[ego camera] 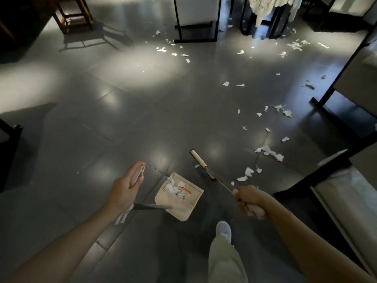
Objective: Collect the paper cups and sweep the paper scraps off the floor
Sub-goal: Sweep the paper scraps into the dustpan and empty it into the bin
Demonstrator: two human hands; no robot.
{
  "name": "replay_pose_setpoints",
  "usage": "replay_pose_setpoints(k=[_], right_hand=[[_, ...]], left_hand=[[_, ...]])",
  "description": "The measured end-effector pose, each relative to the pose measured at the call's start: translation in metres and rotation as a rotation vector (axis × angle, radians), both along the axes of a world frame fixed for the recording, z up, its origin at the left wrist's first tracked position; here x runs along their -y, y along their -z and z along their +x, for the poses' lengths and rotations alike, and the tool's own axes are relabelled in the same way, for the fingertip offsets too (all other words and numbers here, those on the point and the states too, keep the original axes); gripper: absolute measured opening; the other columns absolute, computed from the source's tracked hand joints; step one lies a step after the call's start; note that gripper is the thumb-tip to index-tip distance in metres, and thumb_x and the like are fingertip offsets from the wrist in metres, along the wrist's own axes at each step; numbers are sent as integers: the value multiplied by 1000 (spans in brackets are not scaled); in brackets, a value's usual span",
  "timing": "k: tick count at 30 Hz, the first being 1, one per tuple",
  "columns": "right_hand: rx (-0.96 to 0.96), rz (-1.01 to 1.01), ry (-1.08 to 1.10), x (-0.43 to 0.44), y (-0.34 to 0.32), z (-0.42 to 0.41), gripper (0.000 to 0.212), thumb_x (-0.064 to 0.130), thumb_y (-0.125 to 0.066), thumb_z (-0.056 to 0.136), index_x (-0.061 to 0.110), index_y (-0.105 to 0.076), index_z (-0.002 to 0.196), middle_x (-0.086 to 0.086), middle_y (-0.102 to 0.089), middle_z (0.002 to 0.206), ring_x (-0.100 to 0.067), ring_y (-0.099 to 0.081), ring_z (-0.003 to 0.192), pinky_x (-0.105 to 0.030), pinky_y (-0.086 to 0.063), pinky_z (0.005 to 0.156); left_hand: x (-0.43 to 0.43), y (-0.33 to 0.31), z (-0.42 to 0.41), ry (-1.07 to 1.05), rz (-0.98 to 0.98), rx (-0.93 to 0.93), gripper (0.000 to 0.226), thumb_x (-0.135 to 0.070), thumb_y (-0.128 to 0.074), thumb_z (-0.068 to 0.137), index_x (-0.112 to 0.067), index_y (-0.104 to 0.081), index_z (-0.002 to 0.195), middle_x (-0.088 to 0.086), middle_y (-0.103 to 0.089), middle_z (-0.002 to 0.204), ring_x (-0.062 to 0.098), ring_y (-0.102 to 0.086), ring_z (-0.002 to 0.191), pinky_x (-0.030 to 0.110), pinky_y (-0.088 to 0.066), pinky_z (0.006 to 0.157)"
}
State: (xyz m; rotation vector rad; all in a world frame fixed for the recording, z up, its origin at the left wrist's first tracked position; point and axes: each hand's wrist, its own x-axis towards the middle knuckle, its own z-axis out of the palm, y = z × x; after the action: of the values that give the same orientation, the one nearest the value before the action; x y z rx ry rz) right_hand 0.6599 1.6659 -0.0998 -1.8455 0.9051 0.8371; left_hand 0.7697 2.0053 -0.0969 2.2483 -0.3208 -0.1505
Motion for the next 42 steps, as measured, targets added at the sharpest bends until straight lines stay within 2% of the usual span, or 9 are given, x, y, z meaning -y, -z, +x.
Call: replay_pose_setpoints(k=[4, 9, 16, 21, 26, 29, 33, 38, 42], right_hand=[[-16, -27, 50, -49, 8, -35, 26, 6, -46, 90, -2, -59, 111, -11, -52, 69, -17, -47, 56, -27, -41, 57], [-27, -50, 131, -78, 10, -50, 21, 8, -42, 95, -2, -61, 96, -9, -51, 59, -16, -46, 47, -26, -40, 45], [-30, -134, 50, -67, 17, -1, 27, -1, -46, 89, 4, -50, 63, -11, -51, 60, -19, -48, 49, -25, -40, 44], [-22, -76, 78, -52, 33, 40, 28, 0, -48, 92, 10, -43, 67, -6, -45, 63, -9, -46, 33, -11, -34, 31], [-75, -150, -189, -54, 52, 62, 29, 3, -44, 94, 12, -43, 66, -5, -46, 65, -14, -44, 53, -14, -42, 41], [-203, -224, -548, -73, 42, 54, 34, 9, -41, 94, 11, -52, 62, -11, -57, 78, -20, -51, 66, -29, -47, 78], [-309, -218, -833, -109, 21, 18, 23, 11, -47, 90, 2, -68, 93, -19, -65, 112, -26, -58, 82, -33, -45, 81], [-331, -8, -659, -139, -24, -36, 31, 16, -41, 94, 12, -53, 65, 2, -56, 43, -8, -49, 42, -20, -42, 49], [-330, 192, -332, -140, -75, -64, 17, 10, -42, 93, 6, -53, 81, 3, -46, 39, -6, -42, 38, -17, -36, 42]], left_hand=[[-47, 9, -26, 33, 28, -9, 34, -15, -55, 95, -22, -55, 128, -4, -67, 101, 17, -65, 92, 3, -39, 68], [-73, 21, -52, 70, -32, -183, 38, -18, -49, 98, -29, -47, 135, -6, -56, 129, 15, -50, 124, 27, -40, 96], [-76, 27, -67, 35, 70, -161, 39, -29, -47, 98, -31, -46, 137, -22, -49, 124, 5, -49, 119, 16, -38, 91], [-66, 43, -64, 24, 87, -203, 41, -29, -45, 99, -36, -41, 139, -6, -59, 129, 7, -54, 116, 16, -41, 89], [-49, 59, -57, 60, 109, -181, 38, -35, -42, 99, -46, -36, 136, -11, -58, 128, -5, -53, 100, -5, -36, 70], [-47, 60, -51, 71, 160, -135, 41, -34, -41, 100, -37, -37, 141, -4, -62, 125, 6, -64, 94, -3, -39, 65], [-43, 59, -53, 81, 148, -108, 42, -29, -42, 100, -32, -39, 142, 1, -63, 124, 12, -64, 98, 10, -43, 75], [-47, 59, -56, 49, 85, -114, 41, -22, -47, 99, -26, -44, 140, 10, -65, 120, 25, -63, 105, 26, -44, 81], [-51, 53, -60, 66, 65, -102, 41, -17, -49, 98, -21, -47, 138, 12, -67, 114, 33, -64, 103, 29, -45, 80]])
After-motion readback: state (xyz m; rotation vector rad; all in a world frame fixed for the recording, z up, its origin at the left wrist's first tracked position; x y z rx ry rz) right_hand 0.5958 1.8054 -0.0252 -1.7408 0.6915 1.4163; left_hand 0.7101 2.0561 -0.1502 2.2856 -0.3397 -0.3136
